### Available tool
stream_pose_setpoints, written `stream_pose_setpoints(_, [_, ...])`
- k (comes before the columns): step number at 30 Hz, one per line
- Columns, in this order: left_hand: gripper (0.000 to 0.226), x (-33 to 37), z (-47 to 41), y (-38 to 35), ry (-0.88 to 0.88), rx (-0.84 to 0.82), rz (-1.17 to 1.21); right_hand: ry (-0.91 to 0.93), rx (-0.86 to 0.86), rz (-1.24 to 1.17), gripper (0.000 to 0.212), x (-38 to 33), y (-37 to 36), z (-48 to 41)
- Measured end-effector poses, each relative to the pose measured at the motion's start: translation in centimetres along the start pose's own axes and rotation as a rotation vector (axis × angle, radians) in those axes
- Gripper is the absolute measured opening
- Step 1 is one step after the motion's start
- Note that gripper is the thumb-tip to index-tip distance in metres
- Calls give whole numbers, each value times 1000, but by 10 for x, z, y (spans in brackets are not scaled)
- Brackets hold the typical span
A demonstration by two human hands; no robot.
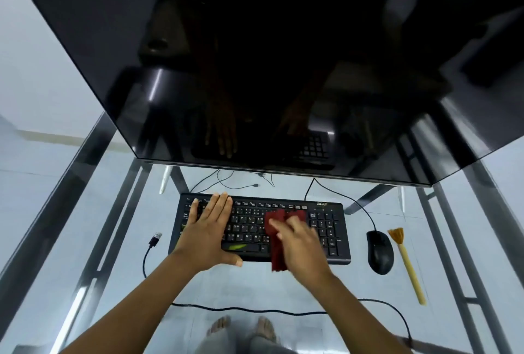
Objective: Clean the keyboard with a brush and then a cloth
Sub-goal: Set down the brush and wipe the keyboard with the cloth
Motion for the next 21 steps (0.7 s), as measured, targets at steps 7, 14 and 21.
stream_pose_setpoints(7, [143,-31,7,12,-68,65,22,11,-6,15,43,-11,1,6])
stream_pose_setpoints(14, [149,-87,17,6,-90,-45,178,225,-208,29,38,-68,-27,16])
stream_pose_setpoints(21, [146,-91,20,2,-129,18,257,-207,18,60,40,-47,-17,-7])
Point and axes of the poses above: each hand's wrist, its own z-axis away from the middle knuckle, its own y-axis out of the back of the hand, x = y × z, the point moved 7 cm from there along -z, towards the middle knuckle, and after that the axes turned 9 degrees about -x, right-handed, at the moved point
